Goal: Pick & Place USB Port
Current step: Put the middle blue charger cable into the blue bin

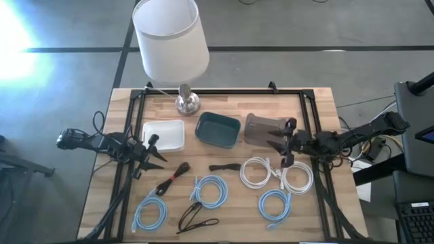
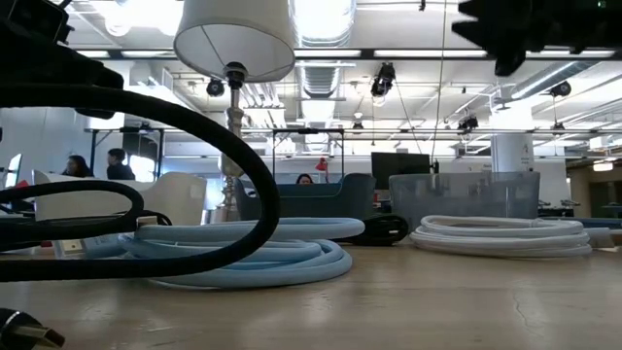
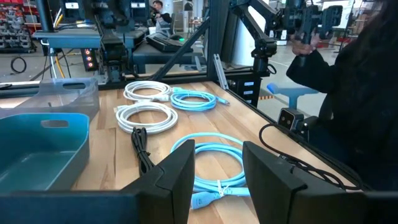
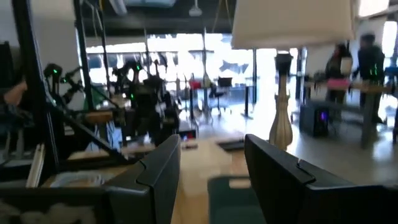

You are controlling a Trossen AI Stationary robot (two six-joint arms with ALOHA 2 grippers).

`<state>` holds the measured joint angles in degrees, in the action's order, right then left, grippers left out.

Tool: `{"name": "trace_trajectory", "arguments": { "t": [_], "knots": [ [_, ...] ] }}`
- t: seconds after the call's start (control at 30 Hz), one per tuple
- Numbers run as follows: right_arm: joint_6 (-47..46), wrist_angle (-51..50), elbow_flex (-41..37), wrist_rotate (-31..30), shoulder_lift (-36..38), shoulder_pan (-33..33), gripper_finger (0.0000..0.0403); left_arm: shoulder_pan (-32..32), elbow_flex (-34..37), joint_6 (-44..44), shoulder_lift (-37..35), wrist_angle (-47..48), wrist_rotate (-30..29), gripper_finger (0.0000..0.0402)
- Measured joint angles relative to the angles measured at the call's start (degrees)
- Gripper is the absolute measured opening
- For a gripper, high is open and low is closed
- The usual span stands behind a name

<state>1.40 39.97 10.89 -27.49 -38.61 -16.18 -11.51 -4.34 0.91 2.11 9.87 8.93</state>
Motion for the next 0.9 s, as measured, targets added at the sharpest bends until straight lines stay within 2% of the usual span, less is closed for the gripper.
{"name": "trace_trajectory", "arguments": {
  "t": [0.17, 0.27, 0.47, 0.73, 0.8, 0.9],
  "knots": [
    [-0.8, -4.1, 5.5, 3.7, -4.1, 0.7, 0.0173, 0.0, 0.1, -0.6, 0.0, -0.5, -0.8, 0.0140],
    [-1.3, -10.1, 10.6, 3.4, -8.8, 1.0, 0.0173, 0.0, 0.3, -1.7, 0.0, -2.9, -4.0, 0.0140],
    [-2.1, -18.6, 19.4, 3.4, -17.7, 1.1, 0.0173, 0.0, 0.3, -1.8, 0.1, -7.0, -4.5, 0.0140],
    [-9.9, -22.3, 22.8, 3.5, -27.1, 1.1, 0.0173, 0.0, 2.4, 0.0, 0.1, -12.7, -4.5, 0.0140],
    [-11.3, -22.3, 23.0, 3.5, -28.9, 1.1, 0.0173, 0.0, 2.8, 0.3, 0.2, -14.2, -6.8, 0.0140],
    [-12.8, -22.2, 23.5, 3.5, -30.9, 1.1, 0.0173, 0.0, 2.9, 5.4, 0.2, -15.5, -12.6, 0.0140]
  ]
}}
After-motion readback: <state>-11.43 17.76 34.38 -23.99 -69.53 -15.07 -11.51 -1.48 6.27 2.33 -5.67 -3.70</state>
